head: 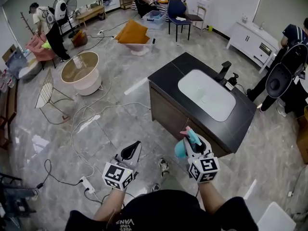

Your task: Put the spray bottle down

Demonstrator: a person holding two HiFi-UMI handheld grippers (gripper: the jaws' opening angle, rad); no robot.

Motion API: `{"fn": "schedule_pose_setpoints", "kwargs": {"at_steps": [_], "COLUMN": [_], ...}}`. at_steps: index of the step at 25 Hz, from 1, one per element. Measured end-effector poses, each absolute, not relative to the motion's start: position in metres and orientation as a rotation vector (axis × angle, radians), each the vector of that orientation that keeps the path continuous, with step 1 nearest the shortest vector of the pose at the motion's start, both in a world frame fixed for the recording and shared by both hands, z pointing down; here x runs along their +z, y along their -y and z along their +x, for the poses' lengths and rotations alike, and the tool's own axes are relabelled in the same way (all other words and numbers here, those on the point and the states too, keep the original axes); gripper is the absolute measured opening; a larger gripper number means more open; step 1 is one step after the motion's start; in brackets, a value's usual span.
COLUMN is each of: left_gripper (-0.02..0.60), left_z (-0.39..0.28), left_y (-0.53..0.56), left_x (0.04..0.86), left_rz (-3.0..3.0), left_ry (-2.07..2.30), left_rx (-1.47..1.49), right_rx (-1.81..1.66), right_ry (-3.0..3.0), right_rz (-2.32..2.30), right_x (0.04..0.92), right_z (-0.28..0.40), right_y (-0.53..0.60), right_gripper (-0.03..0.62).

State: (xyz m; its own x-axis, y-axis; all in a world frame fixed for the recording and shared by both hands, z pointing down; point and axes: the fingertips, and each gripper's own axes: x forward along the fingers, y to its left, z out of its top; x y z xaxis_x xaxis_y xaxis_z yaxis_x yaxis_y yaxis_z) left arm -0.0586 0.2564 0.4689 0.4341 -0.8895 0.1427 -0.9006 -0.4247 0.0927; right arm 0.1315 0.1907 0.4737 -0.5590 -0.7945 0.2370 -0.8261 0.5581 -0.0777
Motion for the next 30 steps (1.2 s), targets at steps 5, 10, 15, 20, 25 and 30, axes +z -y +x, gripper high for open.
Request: {"fn": "schedule_pose_setpoints", "kwargs": {"at_steps": [5,10,15,20,25,30], "left_gripper": [0.011,0.011,0.011,0.011,0.011,0.011], "left_z": [-0.069,-0.075,-0.074,-0.072,-0.068,-0.069], "left_y": [-0.211,-0.161,-0.115,-0.073,-0.045,-0.022], "left_x": [0.468,0.465,0.464,0.464,0.465,0.470], "left_rz": [2.491,2.472,2.471,2.468,2.466,2.462], "left_ry": [1.630,1.672,1.684,1.699,1.696,1.674], "left_rx": [0.107,0.101,0.102,0.103,0.110,0.119], "right_rx": [0.273,0.271,0.259,0.252,0.243,0.257], "right_ry": [2.630,2.650,2.664,2.680,2.688,2.671], "right_rz": [1.329,1.300,1.276,1.259,1.255,1.268], "right_x": [0.474,0.474,0.473,0.472,0.470,0.476], "right_z": [0.121,0.114,0.109,0.108,0.110,0.108], "right_y": [-0.141,-0.086,-0.037,0.006,0.037,0.061], "right_gripper": [0.146,0.146,0.146,0.146,0.146,0.146]}}
